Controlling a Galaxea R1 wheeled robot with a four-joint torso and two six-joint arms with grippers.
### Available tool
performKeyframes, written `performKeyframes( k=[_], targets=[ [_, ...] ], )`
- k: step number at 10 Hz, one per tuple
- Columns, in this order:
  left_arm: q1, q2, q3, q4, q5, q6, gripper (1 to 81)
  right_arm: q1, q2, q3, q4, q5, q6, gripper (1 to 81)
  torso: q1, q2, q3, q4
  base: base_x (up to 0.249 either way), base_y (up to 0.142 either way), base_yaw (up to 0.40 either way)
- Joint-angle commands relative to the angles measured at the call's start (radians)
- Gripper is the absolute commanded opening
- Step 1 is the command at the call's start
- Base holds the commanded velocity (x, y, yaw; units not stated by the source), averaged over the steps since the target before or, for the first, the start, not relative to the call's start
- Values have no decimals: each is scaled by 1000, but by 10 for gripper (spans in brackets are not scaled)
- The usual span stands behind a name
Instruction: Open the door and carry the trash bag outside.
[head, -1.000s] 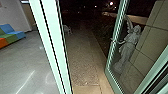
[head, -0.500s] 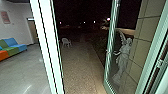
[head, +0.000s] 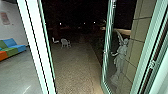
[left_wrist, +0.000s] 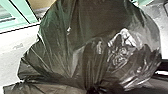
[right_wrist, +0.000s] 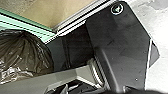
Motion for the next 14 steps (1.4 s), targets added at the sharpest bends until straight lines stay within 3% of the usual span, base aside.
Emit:
performKeyframes(
  k=[1, 7, 14],
  targets=[
    [-66, -5, 4, -1, 50, 0, 10, 39, 2, 7, -8, -37, -1, 811, 0, 0, 0, 0, 0, -147, 0],
    [-66, -5, 4, -1, 50, 0, 10, 40, 7, 5, -9, -37, -3, 811, 0, 0, 0, 0, 0, -134, 0],
    [-66, -5, 4, -2, 50, 0, 10, 42, 9, 1, -11, -39, -3, 811, 0, 0, 0, 0, 0, -9, 0]
  ],
)
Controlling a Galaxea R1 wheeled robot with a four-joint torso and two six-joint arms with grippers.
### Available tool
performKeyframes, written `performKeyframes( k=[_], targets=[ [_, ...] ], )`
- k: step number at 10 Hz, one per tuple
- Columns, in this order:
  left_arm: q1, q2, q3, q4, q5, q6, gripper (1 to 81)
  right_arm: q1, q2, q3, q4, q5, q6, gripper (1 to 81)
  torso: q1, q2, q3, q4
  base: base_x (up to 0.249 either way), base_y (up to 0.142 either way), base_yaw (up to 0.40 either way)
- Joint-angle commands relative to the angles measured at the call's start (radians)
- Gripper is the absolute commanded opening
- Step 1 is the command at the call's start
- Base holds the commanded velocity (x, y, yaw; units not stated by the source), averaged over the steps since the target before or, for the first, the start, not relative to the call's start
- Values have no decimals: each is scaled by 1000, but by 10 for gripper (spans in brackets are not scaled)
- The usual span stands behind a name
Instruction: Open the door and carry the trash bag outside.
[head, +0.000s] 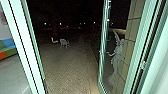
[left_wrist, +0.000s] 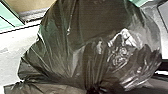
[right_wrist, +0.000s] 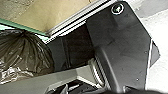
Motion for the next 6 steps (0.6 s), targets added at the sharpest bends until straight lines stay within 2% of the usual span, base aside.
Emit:
performKeyframes(
  k=[1, 6],
  targets=[
    [-65, -3, 1, -2, 50, 0, 10, 42, 6, 4, -9, -37, -4, 811, 0, 0, 0, 0, 0, 0, 0],
    [-65, -6, 1, -5, 50, -1, 10, 42, 9, 2, -9, -37, -4, 811, 0, 0, 0, 0, 0, 0, 0]
  ],
)
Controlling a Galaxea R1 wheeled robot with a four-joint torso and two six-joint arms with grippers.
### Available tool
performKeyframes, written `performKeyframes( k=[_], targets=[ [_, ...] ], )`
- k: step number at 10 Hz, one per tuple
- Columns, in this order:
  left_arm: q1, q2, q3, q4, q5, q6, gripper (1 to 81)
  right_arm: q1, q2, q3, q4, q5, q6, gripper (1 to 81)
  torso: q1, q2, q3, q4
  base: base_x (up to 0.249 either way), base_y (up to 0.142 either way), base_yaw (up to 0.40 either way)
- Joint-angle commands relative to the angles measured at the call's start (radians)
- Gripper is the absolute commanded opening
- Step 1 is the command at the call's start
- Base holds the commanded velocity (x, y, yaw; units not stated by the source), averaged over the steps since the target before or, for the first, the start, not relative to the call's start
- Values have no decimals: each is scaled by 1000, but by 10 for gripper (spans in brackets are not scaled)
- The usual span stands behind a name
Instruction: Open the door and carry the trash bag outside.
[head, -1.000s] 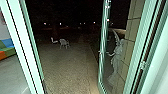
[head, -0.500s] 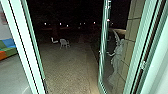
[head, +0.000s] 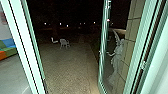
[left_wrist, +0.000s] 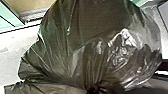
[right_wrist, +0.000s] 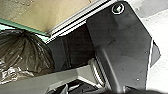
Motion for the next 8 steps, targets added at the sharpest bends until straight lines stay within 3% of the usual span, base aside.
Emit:
performKeyframes(
  k=[1, 8],
  targets=[
    [-67, -4, 1, -5, 50, -1, 10, 40, 4, 2, -9, -37, -4, 811, 0, 0, 0, 0, 0, 0, 0],
    [-65, -5, 1, -6, 45, 0, 10, 35, 5, 2, -9, -36, -2, 811, -2, -1, 0, 0, 83, 0, 0]
  ],
)
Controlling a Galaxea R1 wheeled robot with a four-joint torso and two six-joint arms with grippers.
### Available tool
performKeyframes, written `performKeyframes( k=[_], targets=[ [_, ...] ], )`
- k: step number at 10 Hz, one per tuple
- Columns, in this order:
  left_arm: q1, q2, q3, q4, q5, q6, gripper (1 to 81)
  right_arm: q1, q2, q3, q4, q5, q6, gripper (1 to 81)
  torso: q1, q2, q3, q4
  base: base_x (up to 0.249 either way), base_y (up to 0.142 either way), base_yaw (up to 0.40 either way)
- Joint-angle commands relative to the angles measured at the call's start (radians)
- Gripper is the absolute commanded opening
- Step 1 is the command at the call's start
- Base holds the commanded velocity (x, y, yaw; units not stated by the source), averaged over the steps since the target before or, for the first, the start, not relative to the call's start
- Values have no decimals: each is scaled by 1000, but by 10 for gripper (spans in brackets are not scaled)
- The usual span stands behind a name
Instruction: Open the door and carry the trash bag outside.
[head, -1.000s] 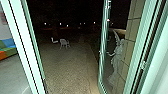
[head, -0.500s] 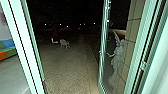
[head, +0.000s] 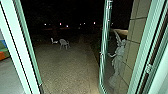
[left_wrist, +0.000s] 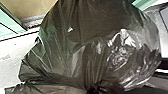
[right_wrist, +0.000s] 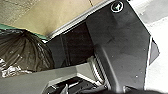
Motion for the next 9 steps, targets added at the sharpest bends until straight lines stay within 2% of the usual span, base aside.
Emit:
performKeyframes(
  k=[1, 9],
  targets=[
    [-69, -5, 1, -8, 44, 2, 10, 41, 3, 5, -9, -34, -2, 811, 0, 0, 0, 0, 100, 0, 0],
    [-66, -7, 1, -8, 43, 2, 10, 38, 3, 5, -9, -34, -2, 811, 1, 0, 0, 0, 112, 0, 0]
  ],
)
